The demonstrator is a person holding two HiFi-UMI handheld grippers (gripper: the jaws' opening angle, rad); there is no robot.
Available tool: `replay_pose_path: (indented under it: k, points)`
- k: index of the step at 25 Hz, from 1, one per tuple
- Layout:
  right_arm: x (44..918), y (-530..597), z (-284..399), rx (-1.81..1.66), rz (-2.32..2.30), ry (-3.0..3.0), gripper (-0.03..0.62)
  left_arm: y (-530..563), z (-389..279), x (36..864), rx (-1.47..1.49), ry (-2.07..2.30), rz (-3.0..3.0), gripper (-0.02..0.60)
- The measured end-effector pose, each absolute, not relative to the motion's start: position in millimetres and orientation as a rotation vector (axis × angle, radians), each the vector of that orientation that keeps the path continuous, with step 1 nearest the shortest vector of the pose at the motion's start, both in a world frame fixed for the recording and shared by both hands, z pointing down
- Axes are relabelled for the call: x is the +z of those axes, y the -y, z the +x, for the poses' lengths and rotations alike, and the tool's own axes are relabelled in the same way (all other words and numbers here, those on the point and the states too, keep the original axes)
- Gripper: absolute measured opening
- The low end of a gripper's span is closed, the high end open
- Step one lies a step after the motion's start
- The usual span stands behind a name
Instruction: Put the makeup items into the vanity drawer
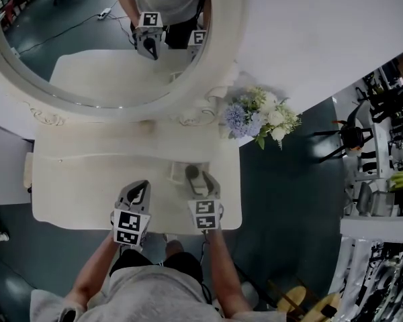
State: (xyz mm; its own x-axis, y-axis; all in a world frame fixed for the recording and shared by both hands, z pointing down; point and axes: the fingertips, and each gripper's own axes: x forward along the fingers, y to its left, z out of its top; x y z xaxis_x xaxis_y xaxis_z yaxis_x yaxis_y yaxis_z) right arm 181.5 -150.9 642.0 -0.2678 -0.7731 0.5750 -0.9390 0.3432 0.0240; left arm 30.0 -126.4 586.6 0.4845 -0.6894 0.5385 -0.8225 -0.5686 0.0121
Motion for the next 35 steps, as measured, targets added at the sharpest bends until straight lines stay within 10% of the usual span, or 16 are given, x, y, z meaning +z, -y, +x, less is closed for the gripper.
replay_pose_path:
  k: [17,35]
  points:
    - [553.9,114.3,158.1,0.333,1.639,2.230,0.212,110.8,13.8,529.6,0.612,1.323,2.578,0.002]
    - [510.5,39.8,115.7,0.200,1.749,2.272,0.018,72.2,-13.6,495.6,0.541,1.315,2.657,0.002]
